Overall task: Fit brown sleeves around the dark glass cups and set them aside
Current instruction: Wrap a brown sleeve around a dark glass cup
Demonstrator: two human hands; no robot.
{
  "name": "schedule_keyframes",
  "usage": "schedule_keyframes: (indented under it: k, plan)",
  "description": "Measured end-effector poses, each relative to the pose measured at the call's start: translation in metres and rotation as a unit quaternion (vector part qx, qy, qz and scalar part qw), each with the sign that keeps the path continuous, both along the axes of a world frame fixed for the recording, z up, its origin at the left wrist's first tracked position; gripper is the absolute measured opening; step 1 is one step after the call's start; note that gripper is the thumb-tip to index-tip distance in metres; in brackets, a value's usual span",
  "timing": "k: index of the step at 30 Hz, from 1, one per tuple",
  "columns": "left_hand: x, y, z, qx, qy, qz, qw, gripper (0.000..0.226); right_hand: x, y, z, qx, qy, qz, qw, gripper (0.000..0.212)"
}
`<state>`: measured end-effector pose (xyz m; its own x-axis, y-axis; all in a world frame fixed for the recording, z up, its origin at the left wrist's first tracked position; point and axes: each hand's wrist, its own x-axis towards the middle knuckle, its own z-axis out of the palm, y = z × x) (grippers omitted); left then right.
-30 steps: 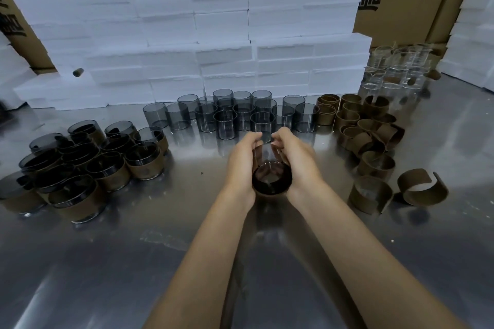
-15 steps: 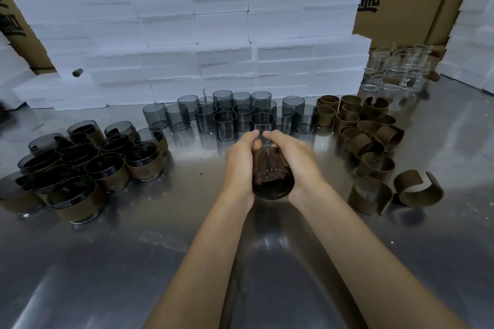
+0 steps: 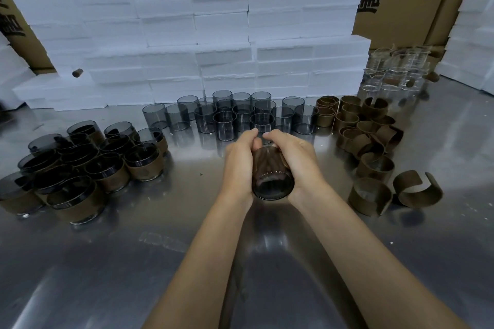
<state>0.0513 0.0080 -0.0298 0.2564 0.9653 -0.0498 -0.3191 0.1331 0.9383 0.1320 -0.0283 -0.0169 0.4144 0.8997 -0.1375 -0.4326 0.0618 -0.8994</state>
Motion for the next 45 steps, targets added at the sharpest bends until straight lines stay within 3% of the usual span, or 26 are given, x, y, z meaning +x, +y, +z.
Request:
schedule_keyframes:
  k: [8,13,18,25,30,34,36,39,42,45]
  plan:
    - [-0.002,-0.005,0.011,0.103,0.039,0.059,0.992,0.066,0.007,0.004,-0.005,0.014,0.020,0.014,1.000,0.037]
    - [-0.005,-0.009,0.014,0.241,0.087,0.131,0.958,0.069,0.010,-0.005,-0.003,-0.052,0.052,0.176,0.982,0.034]
    - [-0.006,-0.016,0.014,0.316,0.144,0.201,0.916,0.069,0.017,-0.006,-0.001,-0.090,0.036,0.194,0.976,0.042]
    - [-0.002,-0.006,0.012,0.228,0.050,0.148,0.961,0.055,0.034,-0.002,-0.006,-0.048,0.013,0.147,0.988,0.047]
    - [-0.003,-0.005,0.012,0.240,0.087,0.106,0.961,0.031,0.036,-0.005,0.001,-0.029,0.022,0.132,0.991,0.048]
    - [-0.001,-0.007,0.010,0.266,0.135,0.040,0.954,0.006,0.035,-0.002,0.002,-0.027,0.073,0.016,0.997,0.033]
    - [0.003,-0.007,0.004,0.260,0.182,-0.008,0.948,0.028,0.036,0.001,0.001,-0.007,0.127,-0.036,0.991,0.037]
    - [0.009,-0.006,-0.006,0.237,0.223,-0.028,0.945,0.056,0.035,0.005,0.001,0.000,0.167,-0.007,0.986,0.057]
    - [0.005,0.001,-0.008,0.170,0.153,0.032,0.973,0.055,0.030,0.005,0.001,-0.007,0.115,0.015,0.993,0.042]
    - [-0.008,0.012,-0.003,0.069,-0.026,0.029,0.997,0.040,0.028,0.006,-0.002,0.026,0.040,0.028,0.998,0.031]
